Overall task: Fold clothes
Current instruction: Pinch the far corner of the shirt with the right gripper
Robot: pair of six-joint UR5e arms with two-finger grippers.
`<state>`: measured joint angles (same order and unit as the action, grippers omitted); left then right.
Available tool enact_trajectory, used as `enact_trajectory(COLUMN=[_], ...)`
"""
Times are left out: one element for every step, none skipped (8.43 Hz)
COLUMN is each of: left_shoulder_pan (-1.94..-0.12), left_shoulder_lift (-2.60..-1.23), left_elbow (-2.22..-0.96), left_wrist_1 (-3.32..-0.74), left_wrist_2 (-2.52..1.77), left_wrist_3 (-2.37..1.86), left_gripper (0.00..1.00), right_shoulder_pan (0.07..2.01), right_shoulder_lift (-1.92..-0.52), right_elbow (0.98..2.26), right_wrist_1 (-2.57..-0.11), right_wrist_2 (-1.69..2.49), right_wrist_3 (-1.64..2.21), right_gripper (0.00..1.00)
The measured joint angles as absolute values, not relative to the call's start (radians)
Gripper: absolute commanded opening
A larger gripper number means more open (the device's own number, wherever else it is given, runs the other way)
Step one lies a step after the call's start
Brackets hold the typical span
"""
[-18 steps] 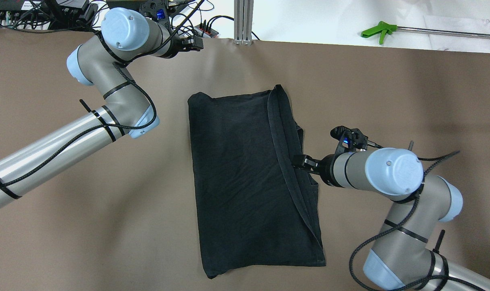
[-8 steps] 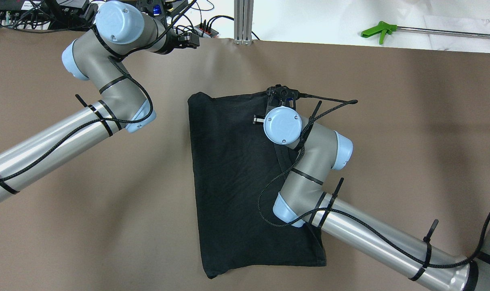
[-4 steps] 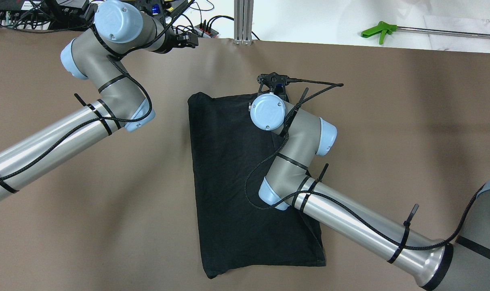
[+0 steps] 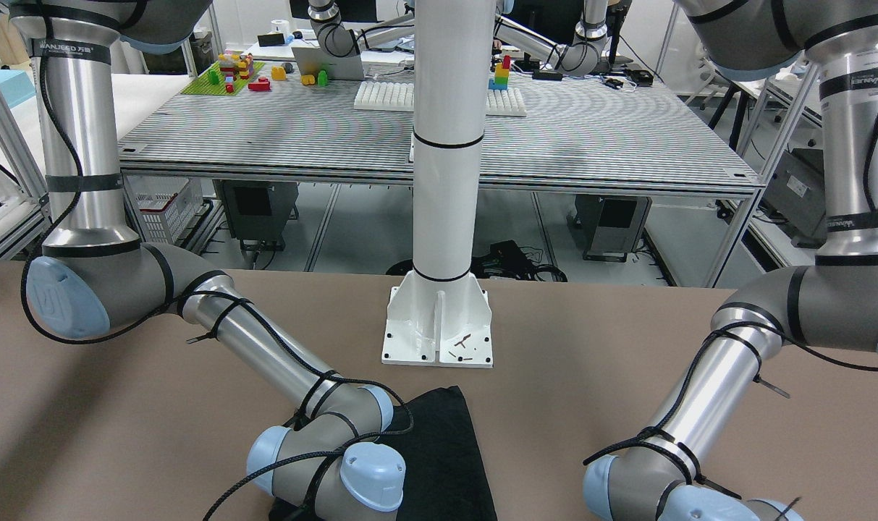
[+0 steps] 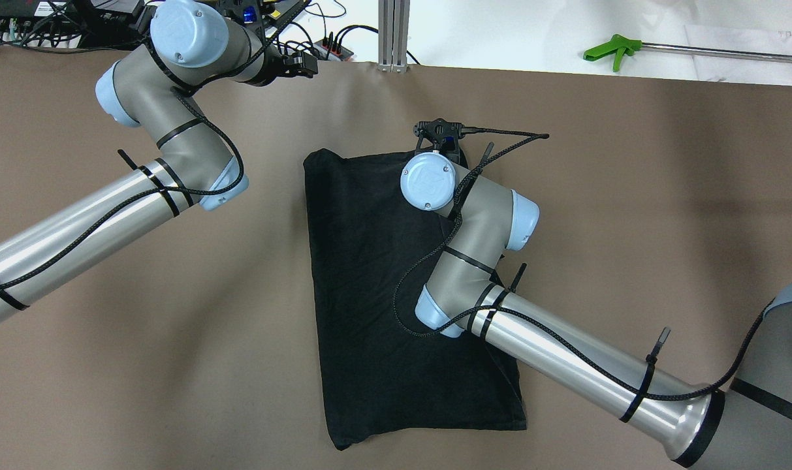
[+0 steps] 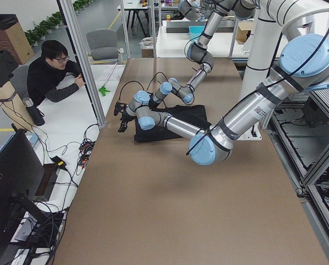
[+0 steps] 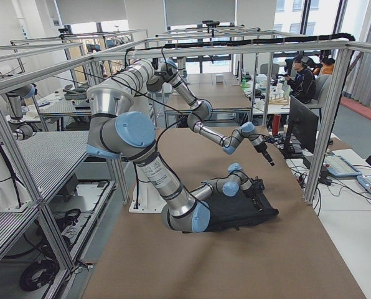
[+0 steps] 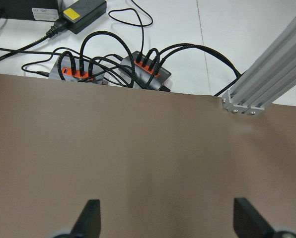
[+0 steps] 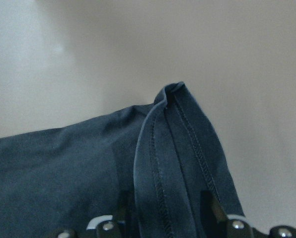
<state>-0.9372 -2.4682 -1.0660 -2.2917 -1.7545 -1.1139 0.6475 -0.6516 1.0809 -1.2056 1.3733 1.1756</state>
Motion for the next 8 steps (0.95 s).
enact_trajectory(left_shoulder_pan=[-0.940, -0.943, -0.945, -0.946, -0.950, -0.954, -0.956, -0.956], left_shoulder_lift=[-2.468, -2.469, -2.470, -2.471, -2.472, -2.472, -2.472, -2.472], left_elbow=[-1.065, -1.063, -1.060, -1.058, -1.058, -1.057, -1.056, -1.056], left_wrist_1=[-2.292, -2.291, -2.291, -2.291, -2.291, -2.291, -2.292, -2.291], left_wrist_2=[-1.755, -1.756, -1.757, -1.761, -1.767, -1.772, -1.776, -1.777], left_wrist_3=[-1.114, -1.114, -1.114, -1.114, -1.114, -1.114, -1.114, -1.114], left_gripper=[0.94, 0.94, 0.94, 0.94, 0.94, 0.94, 0.94, 0.94], right_shoulder_pan=[0.645, 0.643, 0.644, 0.647, 0.654, 0.665, 0.676, 0.689], right_shoulder_lift=[-0.652, -0.652, -0.651, -0.651, -0.652, -0.658, -0.674, -0.692], right_elbow=[1.069, 1.062, 1.059, 1.060, 1.064, 1.072, 1.086, 1.099], right_wrist_1=[-1.206, -1.206, -1.206, -1.206, -1.205, -1.204, -1.202, -1.201], right_wrist_2=[1.373, 1.372, 1.372, 1.373, 1.374, 1.375, 1.376, 1.379], right_wrist_3=[1.172, 1.170, 1.165, 1.147, 1.123, 1.096, 1.065, 1.039], right_gripper=[0.27, 0.18, 0.16, 0.17, 0.18, 0.20, 0.20, 0.22])
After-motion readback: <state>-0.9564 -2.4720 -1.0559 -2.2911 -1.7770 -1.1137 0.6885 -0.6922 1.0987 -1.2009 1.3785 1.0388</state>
